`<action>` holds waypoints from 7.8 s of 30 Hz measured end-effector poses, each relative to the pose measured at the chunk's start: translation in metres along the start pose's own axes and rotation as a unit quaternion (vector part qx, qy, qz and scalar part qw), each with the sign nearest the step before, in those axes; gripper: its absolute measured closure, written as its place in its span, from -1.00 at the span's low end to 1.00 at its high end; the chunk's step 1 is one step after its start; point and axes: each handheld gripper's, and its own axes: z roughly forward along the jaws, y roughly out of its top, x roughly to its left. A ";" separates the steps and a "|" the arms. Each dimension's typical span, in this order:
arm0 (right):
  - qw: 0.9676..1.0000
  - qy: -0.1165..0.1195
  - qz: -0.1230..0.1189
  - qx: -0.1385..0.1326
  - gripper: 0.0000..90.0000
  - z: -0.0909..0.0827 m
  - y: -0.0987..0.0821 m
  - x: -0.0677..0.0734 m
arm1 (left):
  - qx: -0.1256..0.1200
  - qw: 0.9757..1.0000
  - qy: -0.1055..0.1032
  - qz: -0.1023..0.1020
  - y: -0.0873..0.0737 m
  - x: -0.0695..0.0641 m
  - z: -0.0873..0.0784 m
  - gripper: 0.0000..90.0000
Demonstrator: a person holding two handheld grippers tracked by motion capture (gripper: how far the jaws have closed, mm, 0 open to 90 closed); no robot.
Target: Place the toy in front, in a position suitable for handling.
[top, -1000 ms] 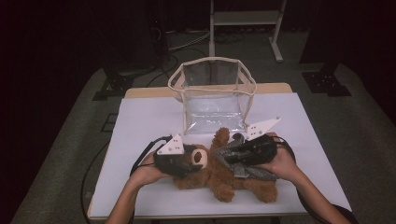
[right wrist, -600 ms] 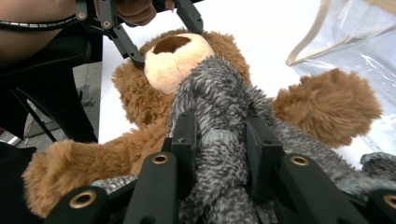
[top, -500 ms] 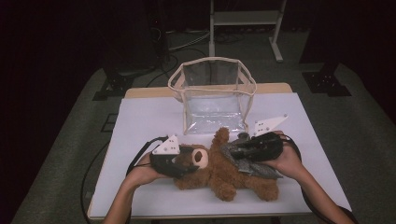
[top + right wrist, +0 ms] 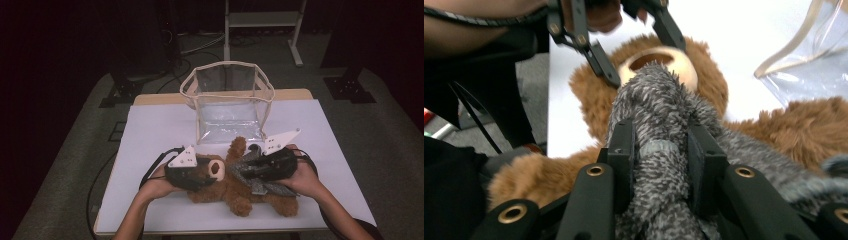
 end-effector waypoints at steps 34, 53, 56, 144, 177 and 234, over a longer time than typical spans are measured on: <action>0.999 -0.012 -0.002 0.030 0.51 0.014 0.024 -0.018 | -0.013 1.000 -0.014 -0.011 -0.007 -0.006 0.004 -0.02; 0.999 0.007 0.015 0.046 0.51 0.023 0.038 -0.031 | 0.001 0.999 -0.020 0.030 0.004 -0.024 0.016 -0.04; 0.998 0.022 0.021 0.047 0.51 0.036 0.046 -0.038 | 0.002 0.999 -0.023 0.035 0.003 -0.027 0.015 -0.05; 0.998 -0.045 -0.002 0.047 0.53 0.002 0.009 -0.016 | -0.007 0.999 0.038 -0.006 0.003 -0.001 0.010 -0.11; 0.998 -0.056 0.017 0.025 0.52 -0.015 0.006 -0.024 | -0.001 1.000 0.003 0.001 -0.005 -0.007 0.014 -0.05; 0.999 0.003 -0.029 0.030 0.52 0.025 0.038 -0.005 | -0.007 1.000 0.000 -0.011 -0.009 -0.002 0.013 -0.02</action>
